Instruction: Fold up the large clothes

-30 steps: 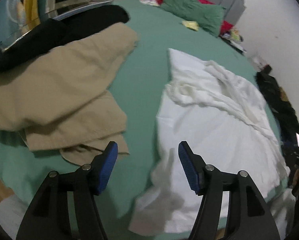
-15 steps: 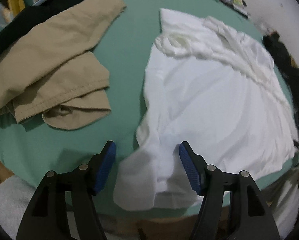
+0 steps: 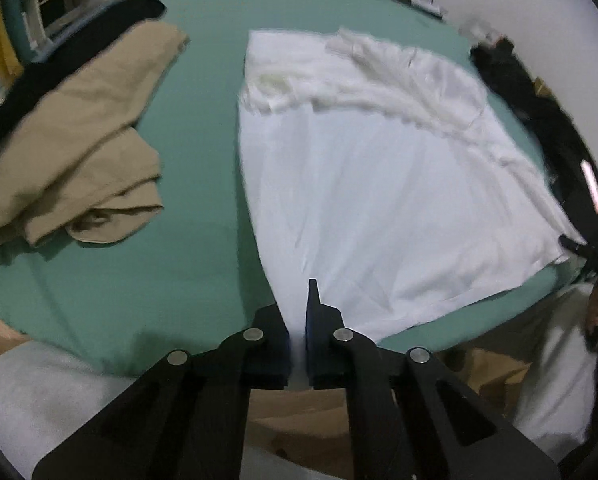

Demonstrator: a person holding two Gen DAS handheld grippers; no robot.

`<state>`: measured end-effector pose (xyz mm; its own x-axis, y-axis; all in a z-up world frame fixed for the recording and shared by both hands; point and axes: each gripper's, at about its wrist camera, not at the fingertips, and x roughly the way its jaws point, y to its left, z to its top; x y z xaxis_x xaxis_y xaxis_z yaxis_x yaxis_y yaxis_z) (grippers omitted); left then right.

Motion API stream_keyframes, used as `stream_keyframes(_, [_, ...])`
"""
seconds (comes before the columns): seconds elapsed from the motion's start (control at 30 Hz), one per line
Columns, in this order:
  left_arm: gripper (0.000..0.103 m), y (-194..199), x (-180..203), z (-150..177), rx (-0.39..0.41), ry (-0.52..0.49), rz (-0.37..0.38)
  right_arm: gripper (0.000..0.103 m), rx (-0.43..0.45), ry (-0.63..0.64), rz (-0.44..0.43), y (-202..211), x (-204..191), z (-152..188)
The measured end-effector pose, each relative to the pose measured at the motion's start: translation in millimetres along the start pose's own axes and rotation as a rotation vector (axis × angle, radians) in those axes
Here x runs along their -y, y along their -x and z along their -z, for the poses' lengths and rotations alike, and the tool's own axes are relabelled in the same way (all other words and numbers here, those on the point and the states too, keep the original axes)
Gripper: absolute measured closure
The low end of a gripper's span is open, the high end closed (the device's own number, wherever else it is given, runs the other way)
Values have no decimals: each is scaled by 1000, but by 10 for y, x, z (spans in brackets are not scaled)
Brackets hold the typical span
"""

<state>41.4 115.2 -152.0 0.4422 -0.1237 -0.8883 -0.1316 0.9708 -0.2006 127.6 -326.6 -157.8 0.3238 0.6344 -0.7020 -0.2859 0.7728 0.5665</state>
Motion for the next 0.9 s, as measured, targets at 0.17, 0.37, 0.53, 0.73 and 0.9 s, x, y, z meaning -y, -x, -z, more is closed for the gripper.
stream_keyframes(0.17, [97,327,-23,-5,49,37,25,96,93,-58,-76,348,54,43])
stream_keyframes(0.37, [97,750,-25,6,86,52,52,96,138,-31,-78,773,-33,106])
stream_keyframes(0.53, [97,1027,16,-20,110,68,82,96,189,-1,-91,1079,-173,152])
stream_keyframes(0.73, [97,1229,-37,-161,195,135,157,96,283,-6,-122,1250,-244,-43])
stream_keyframes(0.9, [97,1151,-147,-526,277,165,200,96,371,-6,-131,1231,-232,-466])
